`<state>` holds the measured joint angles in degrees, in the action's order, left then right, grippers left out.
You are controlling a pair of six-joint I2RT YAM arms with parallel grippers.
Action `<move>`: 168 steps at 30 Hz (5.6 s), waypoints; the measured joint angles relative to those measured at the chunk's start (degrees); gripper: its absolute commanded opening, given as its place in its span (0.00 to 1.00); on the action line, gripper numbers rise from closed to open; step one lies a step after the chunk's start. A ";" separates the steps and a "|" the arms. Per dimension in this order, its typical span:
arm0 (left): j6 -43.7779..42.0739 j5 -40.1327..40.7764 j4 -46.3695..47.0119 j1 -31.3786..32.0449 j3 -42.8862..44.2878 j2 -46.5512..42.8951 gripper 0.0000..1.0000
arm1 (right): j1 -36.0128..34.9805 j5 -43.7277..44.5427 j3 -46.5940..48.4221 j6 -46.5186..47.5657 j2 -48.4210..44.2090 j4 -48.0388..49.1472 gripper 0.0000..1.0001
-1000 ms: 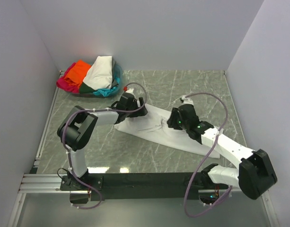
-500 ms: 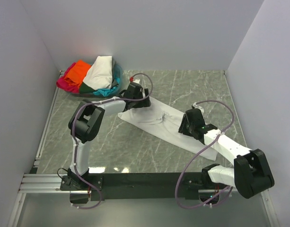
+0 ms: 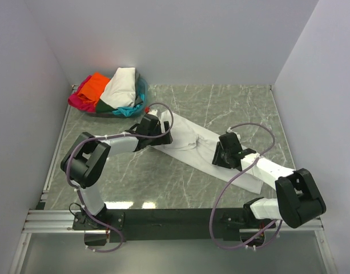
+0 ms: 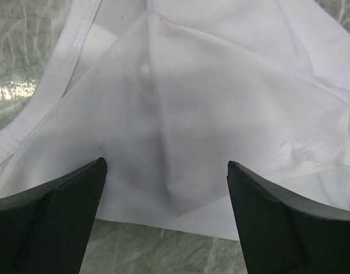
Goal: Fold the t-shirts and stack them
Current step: Fold the tshirt
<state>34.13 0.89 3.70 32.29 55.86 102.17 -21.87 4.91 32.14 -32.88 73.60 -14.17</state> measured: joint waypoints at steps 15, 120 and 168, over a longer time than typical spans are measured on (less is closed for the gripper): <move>-1.86 -1.27 -2.47 -3.56 14.34 10.80 0.94 | -11.34 0.15 3.67 -4.20 5.68 0.63 0.47; -0.87 -4.79 -6.23 7.17 -3.89 -18.60 0.92 | -17.27 5.14 1.03 -8.33 -16.04 -9.88 0.57; 20.48 3.58 -2.29 28.79 -27.43 -25.51 0.44 | -23.78 0.02 -11.91 -17.84 -19.71 -6.23 0.57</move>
<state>54.61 4.47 1.41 61.08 28.42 76.66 -45.65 4.93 20.23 -50.72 53.89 -20.40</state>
